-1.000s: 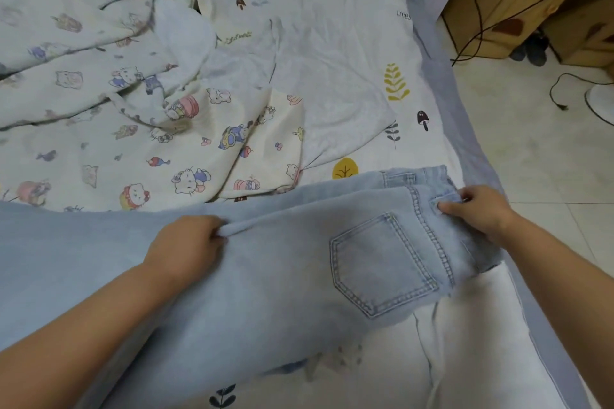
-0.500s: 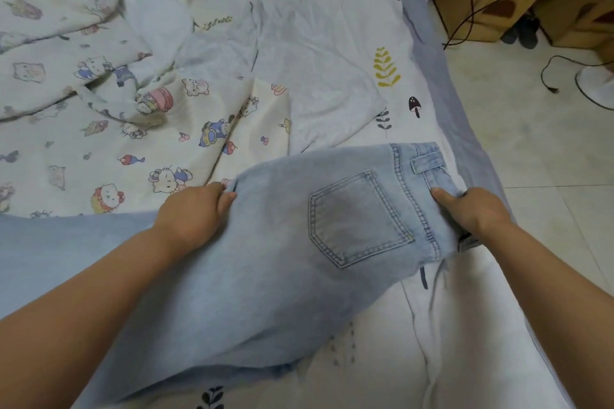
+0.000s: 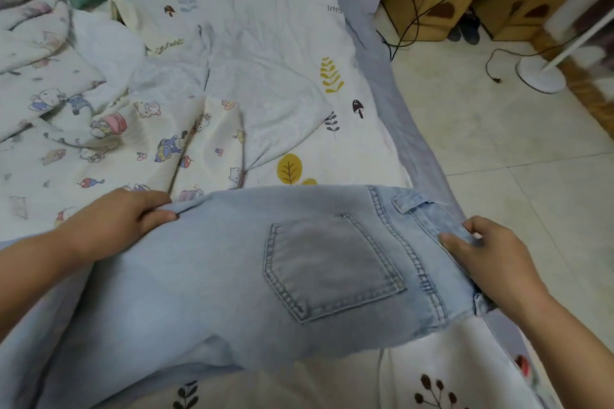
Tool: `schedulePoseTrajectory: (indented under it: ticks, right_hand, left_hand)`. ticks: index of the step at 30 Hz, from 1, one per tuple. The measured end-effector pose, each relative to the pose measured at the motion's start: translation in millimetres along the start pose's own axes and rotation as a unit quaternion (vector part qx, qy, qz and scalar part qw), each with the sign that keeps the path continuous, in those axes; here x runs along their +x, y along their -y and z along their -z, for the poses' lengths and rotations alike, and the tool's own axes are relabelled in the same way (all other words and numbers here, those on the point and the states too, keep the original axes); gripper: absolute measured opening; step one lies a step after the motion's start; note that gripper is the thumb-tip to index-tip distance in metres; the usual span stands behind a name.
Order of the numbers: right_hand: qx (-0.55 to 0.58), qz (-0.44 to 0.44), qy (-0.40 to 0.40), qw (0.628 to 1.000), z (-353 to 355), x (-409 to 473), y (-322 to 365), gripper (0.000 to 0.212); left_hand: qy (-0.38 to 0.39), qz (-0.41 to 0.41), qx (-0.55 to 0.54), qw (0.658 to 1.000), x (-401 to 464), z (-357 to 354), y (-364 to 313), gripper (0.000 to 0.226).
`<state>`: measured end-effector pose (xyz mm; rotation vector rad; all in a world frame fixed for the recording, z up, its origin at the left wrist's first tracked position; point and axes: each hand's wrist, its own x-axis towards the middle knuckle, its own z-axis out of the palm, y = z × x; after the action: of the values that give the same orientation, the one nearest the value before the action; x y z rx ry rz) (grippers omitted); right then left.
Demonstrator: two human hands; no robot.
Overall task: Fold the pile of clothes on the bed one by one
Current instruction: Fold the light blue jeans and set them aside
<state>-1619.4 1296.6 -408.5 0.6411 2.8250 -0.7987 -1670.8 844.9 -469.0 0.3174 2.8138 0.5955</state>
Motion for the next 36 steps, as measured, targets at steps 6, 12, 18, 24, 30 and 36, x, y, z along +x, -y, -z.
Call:
schedulePoseTrajectory:
  ticks: [6,12,18,24,30,36]
  right_hand:
    - [-0.031,-0.103,0.071,0.992,-26,-63,-69,0.026]
    - [0.052,-0.174,0.11,0.977,-61,-58,-95,0.028]
    - [0.021,-0.119,0.022,0.992,-67,-37,-88,0.036]
    - [-0.056,-0.11,-0.053,0.991,-50,-3,-85,0.021]
    - [-0.234,0.026,-0.121,0.964,-85,-26,-43,0.037]
    - [-0.19,0.275,-0.029,0.942,-129,-99,-7,0.047]
  left_hand:
    - [0.126,-0.009,0.092,0.988,-5,-39,-25,0.025]
    - [0.152,0.024,0.095,0.984,5,-77,-51,0.03]
    - [0.163,0.046,0.067,0.983,11,-80,-69,0.032]
    - [-0.048,0.014,0.112,0.993,1,-90,-95,0.024]
    - [-0.082,-0.035,0.208,0.974,-40,-120,-121,0.036]
    - [0.034,0.0,0.076,0.996,-74,-111,-124,0.028]
